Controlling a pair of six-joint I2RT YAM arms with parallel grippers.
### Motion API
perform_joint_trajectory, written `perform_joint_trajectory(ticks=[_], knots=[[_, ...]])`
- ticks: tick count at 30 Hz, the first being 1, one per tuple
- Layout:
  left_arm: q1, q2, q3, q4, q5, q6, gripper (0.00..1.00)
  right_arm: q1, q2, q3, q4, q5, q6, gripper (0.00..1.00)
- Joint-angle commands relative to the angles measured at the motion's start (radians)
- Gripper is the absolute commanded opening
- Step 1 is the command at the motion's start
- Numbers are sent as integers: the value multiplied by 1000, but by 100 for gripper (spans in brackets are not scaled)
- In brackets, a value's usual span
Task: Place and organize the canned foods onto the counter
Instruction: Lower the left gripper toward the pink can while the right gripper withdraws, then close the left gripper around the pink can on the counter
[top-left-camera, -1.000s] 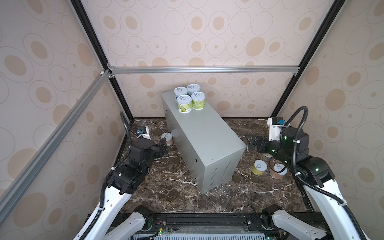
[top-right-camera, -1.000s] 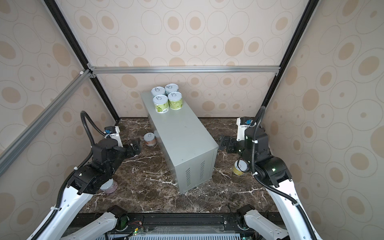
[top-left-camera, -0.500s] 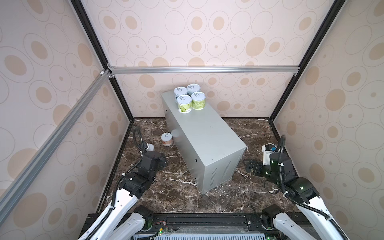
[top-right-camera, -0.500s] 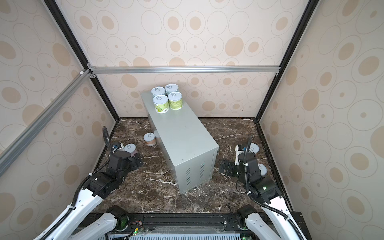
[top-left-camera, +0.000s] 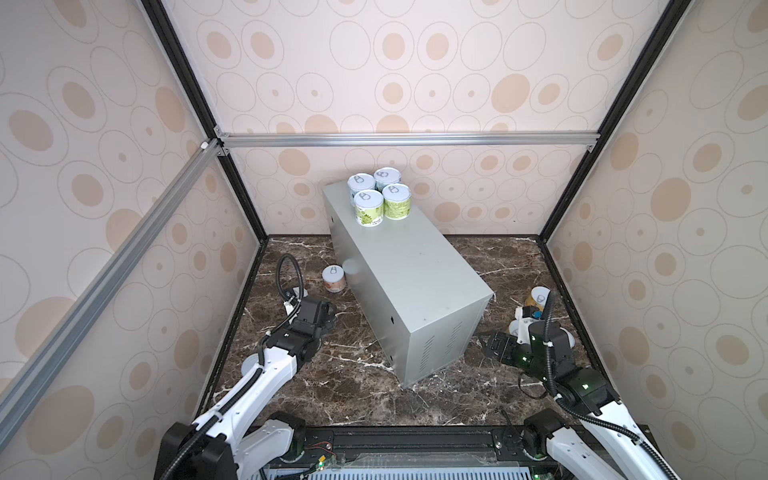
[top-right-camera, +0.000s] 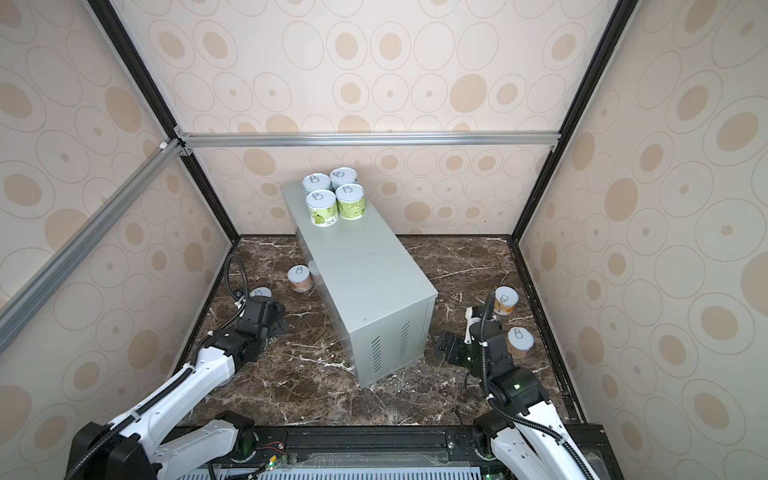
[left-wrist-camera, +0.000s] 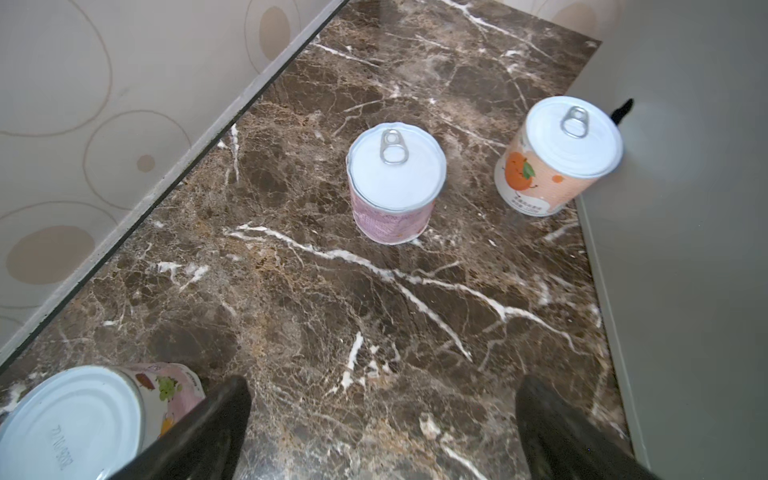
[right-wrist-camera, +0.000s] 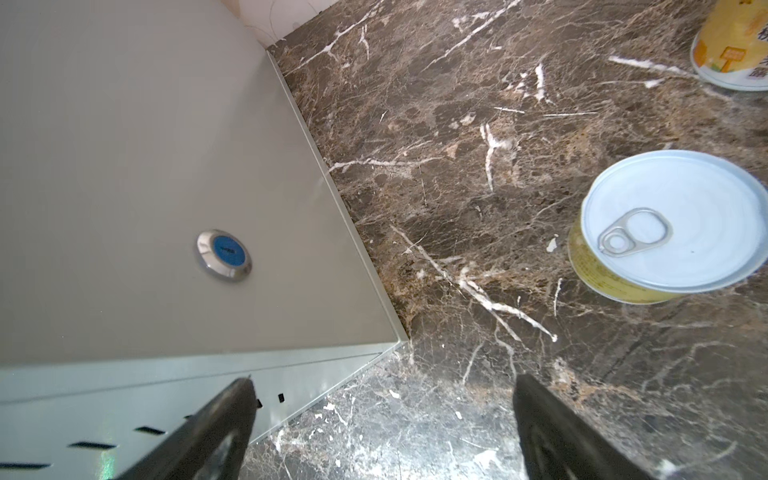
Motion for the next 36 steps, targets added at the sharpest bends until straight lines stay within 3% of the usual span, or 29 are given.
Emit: perform_joint_trajectory(ticks=[1, 8, 17, 30, 36], knots=[[54, 67, 2, 74, -16, -36, 99, 3, -19, -34, 40, 7, 0, 99], [84, 186, 12, 124, -62, -88, 99, 3, -35, -52, 40, 11, -5, 99], [125, 380, 121, 177, -55, -57, 99, 3, -46, -58, 42, 16, -26, 99], [206, 527, 191, 290, 17, -24, 99, 3, -75, -55, 20, 30, -34, 99], [209, 622, 290, 264, 1, -2, 99, 3, -30, -48, 46, 31, -51, 99]])
